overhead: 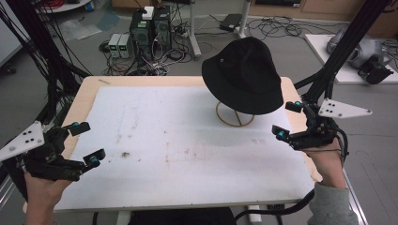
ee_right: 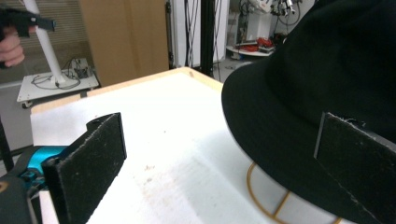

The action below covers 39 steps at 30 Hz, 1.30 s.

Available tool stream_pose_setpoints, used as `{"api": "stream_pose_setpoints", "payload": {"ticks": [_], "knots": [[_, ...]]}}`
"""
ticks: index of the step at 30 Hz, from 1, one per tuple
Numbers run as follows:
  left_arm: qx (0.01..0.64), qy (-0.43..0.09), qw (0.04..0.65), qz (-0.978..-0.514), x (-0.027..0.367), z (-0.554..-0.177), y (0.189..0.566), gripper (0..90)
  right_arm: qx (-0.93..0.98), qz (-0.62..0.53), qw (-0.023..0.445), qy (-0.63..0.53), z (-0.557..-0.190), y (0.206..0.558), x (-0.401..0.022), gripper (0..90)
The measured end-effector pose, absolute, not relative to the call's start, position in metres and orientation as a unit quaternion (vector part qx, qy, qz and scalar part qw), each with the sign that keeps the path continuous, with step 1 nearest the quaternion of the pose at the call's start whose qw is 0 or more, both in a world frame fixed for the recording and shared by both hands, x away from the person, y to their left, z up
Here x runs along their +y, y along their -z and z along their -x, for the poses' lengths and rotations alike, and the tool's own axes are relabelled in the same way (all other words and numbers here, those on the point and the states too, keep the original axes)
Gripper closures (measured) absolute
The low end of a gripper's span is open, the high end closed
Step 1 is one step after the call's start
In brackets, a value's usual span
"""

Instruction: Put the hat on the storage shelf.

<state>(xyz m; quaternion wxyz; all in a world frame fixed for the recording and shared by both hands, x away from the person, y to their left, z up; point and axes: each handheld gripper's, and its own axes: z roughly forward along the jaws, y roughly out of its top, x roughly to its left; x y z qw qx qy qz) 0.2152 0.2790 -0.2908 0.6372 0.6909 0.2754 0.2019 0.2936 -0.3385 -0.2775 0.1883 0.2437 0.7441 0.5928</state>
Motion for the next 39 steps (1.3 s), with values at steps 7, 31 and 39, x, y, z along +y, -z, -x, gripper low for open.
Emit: {"api": "stream_pose_setpoints", "payload": {"ticks": [7,31,39], "knots": [[0.274,-0.204,0.634,-0.694,0.275,-0.216,0.290,2.1,0.736,-0.249,0.193,-0.599,-0.281,0.279,-0.343,1.3],[0.279,-0.214,0.632,-0.690,0.277,-0.213,0.288,2.1,0.739,-0.249,0.195,-0.595,-0.276,0.282,-0.338,1.3],[0.279,-0.216,0.630,-0.691,0.276,-0.215,0.287,2.1,0.740,-0.243,0.196,-0.596,-0.276,0.284,-0.337,1.3]]}}
